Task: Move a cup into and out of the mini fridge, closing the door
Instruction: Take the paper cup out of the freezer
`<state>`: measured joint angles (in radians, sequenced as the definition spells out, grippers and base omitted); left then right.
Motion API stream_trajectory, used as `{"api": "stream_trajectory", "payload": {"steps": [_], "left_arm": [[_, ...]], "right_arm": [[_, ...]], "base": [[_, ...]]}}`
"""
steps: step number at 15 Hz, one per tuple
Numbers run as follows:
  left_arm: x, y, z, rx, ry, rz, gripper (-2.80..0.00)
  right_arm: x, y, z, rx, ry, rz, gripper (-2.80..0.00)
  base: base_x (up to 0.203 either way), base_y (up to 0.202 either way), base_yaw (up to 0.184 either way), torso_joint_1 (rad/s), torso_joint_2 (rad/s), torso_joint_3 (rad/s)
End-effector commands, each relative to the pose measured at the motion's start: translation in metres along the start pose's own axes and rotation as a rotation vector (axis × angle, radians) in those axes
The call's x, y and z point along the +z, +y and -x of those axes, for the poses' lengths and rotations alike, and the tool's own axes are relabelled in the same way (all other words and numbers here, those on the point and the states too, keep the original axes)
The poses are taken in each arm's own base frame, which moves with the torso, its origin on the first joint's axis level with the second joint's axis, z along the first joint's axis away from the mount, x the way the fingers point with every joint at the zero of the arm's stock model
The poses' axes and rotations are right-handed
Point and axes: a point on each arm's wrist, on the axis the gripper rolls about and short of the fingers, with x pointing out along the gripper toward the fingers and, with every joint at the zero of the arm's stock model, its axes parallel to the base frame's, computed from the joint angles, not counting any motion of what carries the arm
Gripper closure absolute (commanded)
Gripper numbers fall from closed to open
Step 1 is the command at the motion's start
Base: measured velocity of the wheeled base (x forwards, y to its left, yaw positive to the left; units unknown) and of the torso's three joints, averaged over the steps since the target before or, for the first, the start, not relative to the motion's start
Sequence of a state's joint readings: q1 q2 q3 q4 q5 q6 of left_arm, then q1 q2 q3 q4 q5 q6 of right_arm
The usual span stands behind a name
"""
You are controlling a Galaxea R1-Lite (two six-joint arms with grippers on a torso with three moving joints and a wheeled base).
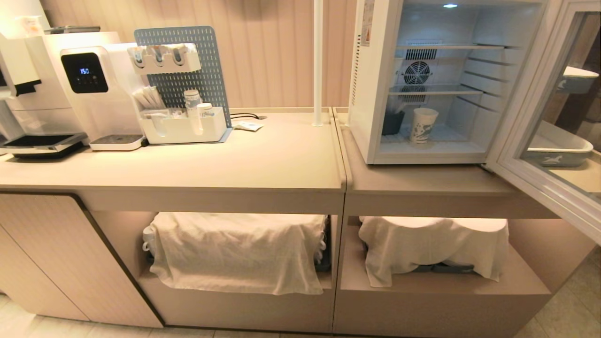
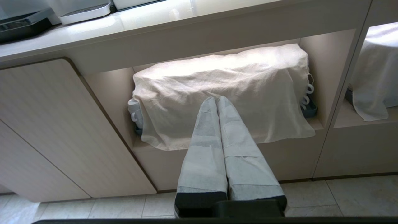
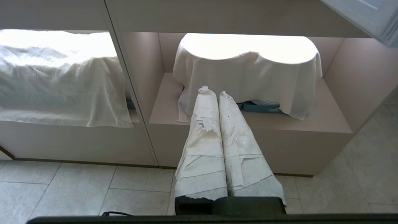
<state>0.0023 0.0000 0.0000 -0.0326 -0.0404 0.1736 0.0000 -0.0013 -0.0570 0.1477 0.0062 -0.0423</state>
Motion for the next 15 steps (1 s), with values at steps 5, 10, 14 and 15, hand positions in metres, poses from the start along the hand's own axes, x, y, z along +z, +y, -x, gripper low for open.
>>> {"api": "stream_trajectory", "payload": {"steps": [5,10,14,15], "left_arm": [[0.0003,0.0000,-0.0001,0.000,-0.001,0.001,0.00],[-0.0010,-0.0002,-0.0001,-0.003,0.012,0.017,0.00],[-0.0026,-0.0006,-0.0001,-0.008,0.027,0.023,0.00],[-0.0028,-0.0006,-0.0001,-0.007,0.029,0.025,0.00]], "right_arm": [[-0.0002,-0.0001,0.0000,-0.001,0.001,-0.001,0.00],[0.0002,-0.0001,0.0001,0.000,0.000,-0.001,0.00],[0.0002,0.0000,0.0001,0.000,0.000,0.002,0.00],[0.0002,0.0000,0.0001,0.000,0.000,0.002,0.00]], "base": [[0.000,0.011,0.000,0.000,0.00,0.000],[0.172,0.046,-0.001,0.001,0.01,0.003],[0.193,0.000,0.000,0.003,0.00,0.000],[0.191,0.000,-0.002,0.001,0.00,0.002]]}}
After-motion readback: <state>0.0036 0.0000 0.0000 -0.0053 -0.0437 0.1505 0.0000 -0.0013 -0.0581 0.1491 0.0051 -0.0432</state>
